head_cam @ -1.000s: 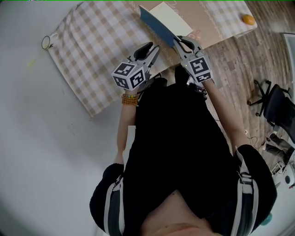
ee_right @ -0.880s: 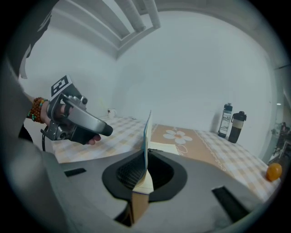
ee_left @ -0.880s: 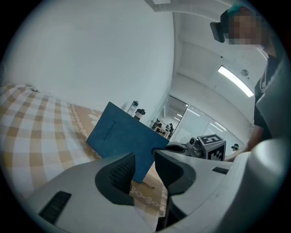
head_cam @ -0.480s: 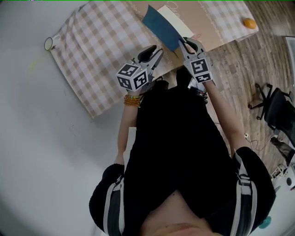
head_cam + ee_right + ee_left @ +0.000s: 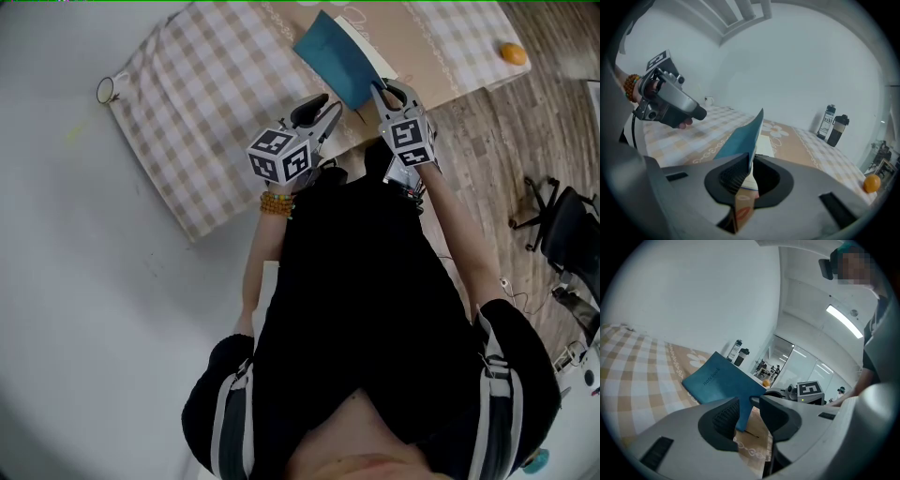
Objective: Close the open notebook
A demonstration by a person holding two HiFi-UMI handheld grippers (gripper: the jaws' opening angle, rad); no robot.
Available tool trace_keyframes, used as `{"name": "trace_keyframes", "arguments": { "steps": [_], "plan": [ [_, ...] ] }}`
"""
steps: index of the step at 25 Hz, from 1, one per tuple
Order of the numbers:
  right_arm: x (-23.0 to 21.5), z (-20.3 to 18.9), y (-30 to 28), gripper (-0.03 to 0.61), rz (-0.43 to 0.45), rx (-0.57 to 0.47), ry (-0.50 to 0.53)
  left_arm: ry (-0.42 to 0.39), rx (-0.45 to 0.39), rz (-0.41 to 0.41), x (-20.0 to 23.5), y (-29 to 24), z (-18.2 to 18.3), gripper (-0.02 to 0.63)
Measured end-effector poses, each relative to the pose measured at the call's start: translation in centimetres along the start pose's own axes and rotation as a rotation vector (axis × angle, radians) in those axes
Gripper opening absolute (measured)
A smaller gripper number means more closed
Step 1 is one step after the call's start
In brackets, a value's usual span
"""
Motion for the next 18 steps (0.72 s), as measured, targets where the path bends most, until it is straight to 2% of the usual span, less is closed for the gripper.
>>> {"name": "trace_keyframes", "arguments": {
  "steps": [18],
  "plan": [
    [-1.4,-2.4,-2.2,0.048,0.019,0.088,-0.025,0.021,0.046,-0.009,0.2,-1.4,-0.9,0.146]
  ]
}}
Point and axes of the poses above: the fingertips, and each gripper's own axes: y backward along the fingers, x to its left, z out of its top, the point moved 4 cm from there along y, backward along the fingers, and after that the axes turned 11 degrees about -y, right-handed, at the moved point
